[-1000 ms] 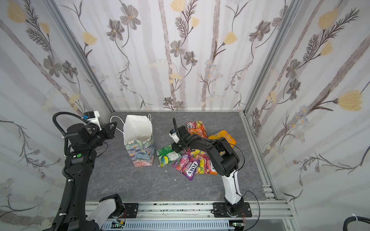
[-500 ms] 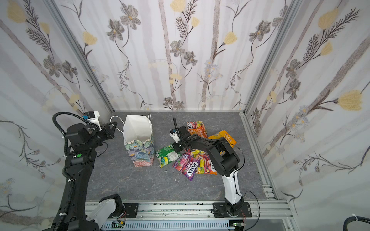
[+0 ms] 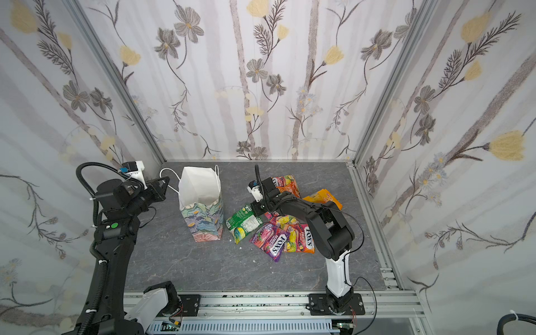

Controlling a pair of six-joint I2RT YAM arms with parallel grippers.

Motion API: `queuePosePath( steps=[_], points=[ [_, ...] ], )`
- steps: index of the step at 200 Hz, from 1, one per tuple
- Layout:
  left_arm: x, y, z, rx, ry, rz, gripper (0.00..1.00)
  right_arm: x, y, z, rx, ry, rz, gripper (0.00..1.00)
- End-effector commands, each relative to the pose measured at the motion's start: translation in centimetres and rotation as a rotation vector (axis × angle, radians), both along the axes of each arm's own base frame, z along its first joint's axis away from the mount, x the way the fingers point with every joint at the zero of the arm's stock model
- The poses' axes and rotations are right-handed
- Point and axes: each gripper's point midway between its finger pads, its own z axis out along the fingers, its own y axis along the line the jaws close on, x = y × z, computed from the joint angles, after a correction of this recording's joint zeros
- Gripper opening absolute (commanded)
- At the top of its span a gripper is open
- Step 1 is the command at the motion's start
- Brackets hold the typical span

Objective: Place the snacks into the paper bag

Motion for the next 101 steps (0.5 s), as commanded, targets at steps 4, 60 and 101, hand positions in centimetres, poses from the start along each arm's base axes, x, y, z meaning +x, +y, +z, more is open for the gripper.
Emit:
queuePosePath(
  steps=[4, 60, 101],
  points=[
    [0.1, 0.0, 0.4, 0.01, -0.025, -0.002, 0.0, 0.0, 0.7, 1.9, 0.068, -0.017, 0.009, 0.0],
    [0.0, 0.0, 0.4, 0.011, -0.026, -0.001, 0.0, 0.0, 0.6, 4.8, 0.15, -0.033, 0.022, 0.0],
    [0.0, 0.0, 0.5, 0.012, -0.029, -0.001, 0.0, -0.4, 0.3, 7.0, 0.234, -0.034, 0.038, 0.0]
  ],
)
